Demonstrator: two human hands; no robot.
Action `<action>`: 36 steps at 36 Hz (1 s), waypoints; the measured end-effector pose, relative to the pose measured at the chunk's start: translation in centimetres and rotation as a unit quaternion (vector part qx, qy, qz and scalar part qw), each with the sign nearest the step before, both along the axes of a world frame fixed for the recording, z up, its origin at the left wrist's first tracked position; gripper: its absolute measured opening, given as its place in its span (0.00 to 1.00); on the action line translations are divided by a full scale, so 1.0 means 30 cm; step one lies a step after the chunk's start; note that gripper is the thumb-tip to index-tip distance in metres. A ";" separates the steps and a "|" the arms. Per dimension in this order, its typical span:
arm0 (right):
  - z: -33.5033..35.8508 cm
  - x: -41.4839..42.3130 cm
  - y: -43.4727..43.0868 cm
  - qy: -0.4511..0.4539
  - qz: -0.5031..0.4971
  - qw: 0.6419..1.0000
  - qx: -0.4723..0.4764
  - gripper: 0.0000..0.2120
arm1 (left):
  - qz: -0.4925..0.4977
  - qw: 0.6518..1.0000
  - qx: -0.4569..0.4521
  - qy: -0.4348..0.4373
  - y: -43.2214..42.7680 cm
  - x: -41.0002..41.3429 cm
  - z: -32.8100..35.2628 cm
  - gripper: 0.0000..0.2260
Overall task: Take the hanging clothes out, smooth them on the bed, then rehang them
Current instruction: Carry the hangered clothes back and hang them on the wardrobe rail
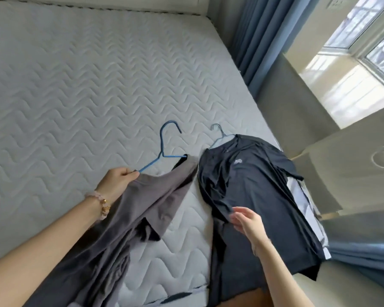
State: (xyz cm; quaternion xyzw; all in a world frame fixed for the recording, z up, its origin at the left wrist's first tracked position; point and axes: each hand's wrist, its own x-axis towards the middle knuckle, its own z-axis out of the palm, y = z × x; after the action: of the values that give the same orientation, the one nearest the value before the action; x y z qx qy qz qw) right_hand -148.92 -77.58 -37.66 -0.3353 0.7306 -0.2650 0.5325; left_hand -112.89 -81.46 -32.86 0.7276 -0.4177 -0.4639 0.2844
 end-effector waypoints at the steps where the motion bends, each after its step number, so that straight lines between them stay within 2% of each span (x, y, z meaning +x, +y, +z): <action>1: -0.014 -0.065 -0.044 0.004 0.009 1.000 -0.001 0.10 | 0.007 1.000 -0.004 0.002 -0.027 -0.054 -0.014 0.10; 9: -0.113 -0.426 -0.413 0.026 0.048 0.998 -0.032 0.09 | 0.037 0.997 -0.003 -0.062 -0.257 -0.371 -0.166 0.11; 12: -0.178 -0.485 -0.559 0.046 0.073 0.995 -0.056 0.11 | 0.022 0.986 0.017 -0.163 -0.354 -0.405 -0.246 0.13; 15: -0.253 -0.511 -0.709 0.064 0.093 0.990 -0.078 0.11 | 0.027 0.959 0.017 -0.280 -0.440 -0.378 -0.332 0.14; 19: -0.369 -0.502 -0.891 0.091 0.134 0.984 -0.079 0.14 | 0.030 0.924 0.015 -0.380 -0.518 -0.305 -0.440 0.14; 22: -0.443 -0.471 -1.019 0.126 0.158 0.975 -0.096 0.14 | 0.028 0.925 0.027 -0.379 -0.570 -0.258 -0.550 0.12; 28: -0.553 -0.380 -1.227 0.145 0.173 0.965 -0.133 0.16 | 0.027 0.947 0.076 -0.310 -0.674 -0.271 -0.776 0.08; 31: -0.604 -0.335 -1.297 0.160 0.199 0.956 -0.146 0.17 | 0.007 0.950 0.086 -0.301 -0.703 -0.288 -0.858 0.10; 36: -0.664 -0.286 -1.388 0.224 0.250 0.929 -0.157 0.21 | -0.024 0.932 0.046 -0.360 -0.687 -0.260 -0.961 0.10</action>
State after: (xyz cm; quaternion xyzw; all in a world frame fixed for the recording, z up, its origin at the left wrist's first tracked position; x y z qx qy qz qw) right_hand -157.49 -119.23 -57.57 -0.6375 0.6721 -0.1526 0.3444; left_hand -120.70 -102.07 -61.68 0.8479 -0.4874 -0.1964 0.0699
